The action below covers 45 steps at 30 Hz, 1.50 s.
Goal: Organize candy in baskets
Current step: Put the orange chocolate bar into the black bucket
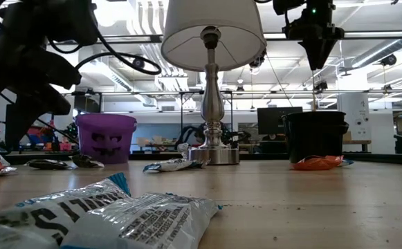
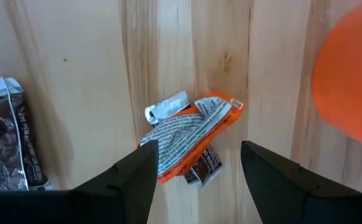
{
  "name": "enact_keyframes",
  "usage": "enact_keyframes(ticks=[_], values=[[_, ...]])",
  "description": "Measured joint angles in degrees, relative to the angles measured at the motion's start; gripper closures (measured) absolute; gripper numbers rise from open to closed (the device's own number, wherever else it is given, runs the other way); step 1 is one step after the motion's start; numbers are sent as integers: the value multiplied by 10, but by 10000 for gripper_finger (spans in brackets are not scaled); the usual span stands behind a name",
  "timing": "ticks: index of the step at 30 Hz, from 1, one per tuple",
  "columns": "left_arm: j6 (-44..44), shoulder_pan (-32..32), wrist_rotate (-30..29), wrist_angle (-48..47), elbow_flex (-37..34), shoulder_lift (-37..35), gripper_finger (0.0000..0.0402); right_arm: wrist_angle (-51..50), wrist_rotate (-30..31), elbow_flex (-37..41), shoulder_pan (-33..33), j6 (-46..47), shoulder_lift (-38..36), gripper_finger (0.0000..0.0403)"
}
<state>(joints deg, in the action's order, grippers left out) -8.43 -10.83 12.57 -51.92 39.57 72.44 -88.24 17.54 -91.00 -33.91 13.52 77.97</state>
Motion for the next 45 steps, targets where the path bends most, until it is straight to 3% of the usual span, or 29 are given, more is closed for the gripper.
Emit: enact_keyframes(ticks=[9,23,27,35,39,45], values=[[-17,0,0,57,-23,0,192,2,0,0,0,0,0,245],[-32,0,3,61,-55,0,196,3,0,0,0,0,0,245],[-41,1,-4,67,-60,11,230,3,0,0,0,0,0,245],[-40,2,20,66,-49,101,340,3,0,0,0,0,0,245],[-28,1,15,59,-30,104,383,3,0,0,0,0,0,245],[-31,1,-14,43,24,81,400,2,0,0,0,15,0,245]])
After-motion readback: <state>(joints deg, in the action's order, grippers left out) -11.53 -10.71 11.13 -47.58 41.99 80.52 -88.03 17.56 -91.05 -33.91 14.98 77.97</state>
